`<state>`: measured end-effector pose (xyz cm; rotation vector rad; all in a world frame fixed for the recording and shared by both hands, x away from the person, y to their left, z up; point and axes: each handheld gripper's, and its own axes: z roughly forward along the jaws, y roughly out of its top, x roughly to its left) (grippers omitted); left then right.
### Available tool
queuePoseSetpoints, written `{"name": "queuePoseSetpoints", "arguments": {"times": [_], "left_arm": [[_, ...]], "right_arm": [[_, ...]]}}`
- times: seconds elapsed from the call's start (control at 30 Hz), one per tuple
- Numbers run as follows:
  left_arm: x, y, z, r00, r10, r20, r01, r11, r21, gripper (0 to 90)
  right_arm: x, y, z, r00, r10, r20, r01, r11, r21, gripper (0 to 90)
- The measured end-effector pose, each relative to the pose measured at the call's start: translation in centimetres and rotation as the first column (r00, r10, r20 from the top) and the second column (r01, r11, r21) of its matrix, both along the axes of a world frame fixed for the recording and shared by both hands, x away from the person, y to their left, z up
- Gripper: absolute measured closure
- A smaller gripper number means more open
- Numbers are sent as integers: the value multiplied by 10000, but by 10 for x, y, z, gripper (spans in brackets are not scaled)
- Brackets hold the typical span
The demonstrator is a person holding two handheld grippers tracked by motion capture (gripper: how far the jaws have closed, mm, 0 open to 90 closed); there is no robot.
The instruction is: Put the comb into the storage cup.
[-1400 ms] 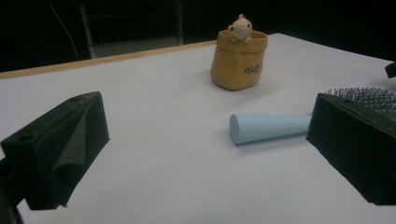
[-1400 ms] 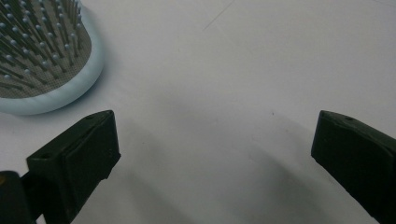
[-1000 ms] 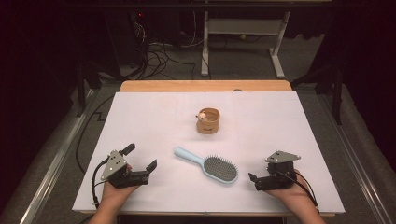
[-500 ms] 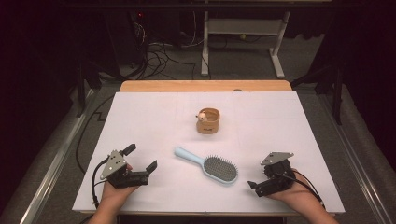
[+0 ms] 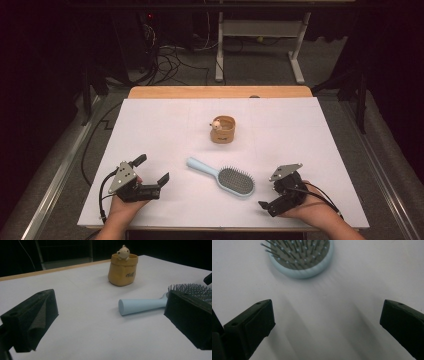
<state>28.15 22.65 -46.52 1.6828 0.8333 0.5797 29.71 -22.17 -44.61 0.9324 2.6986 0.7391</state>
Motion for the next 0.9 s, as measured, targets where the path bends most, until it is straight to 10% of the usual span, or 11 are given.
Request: {"name": "queuePoseSetpoints", "arguments": {"times": [0.9], "left_arm": [[1,0,-1,10000,-49,-26,49,9999,-148,1]], "right_arm": [[29,50,8,9930,1167,-188,-1171,9929,-197,4]]}}
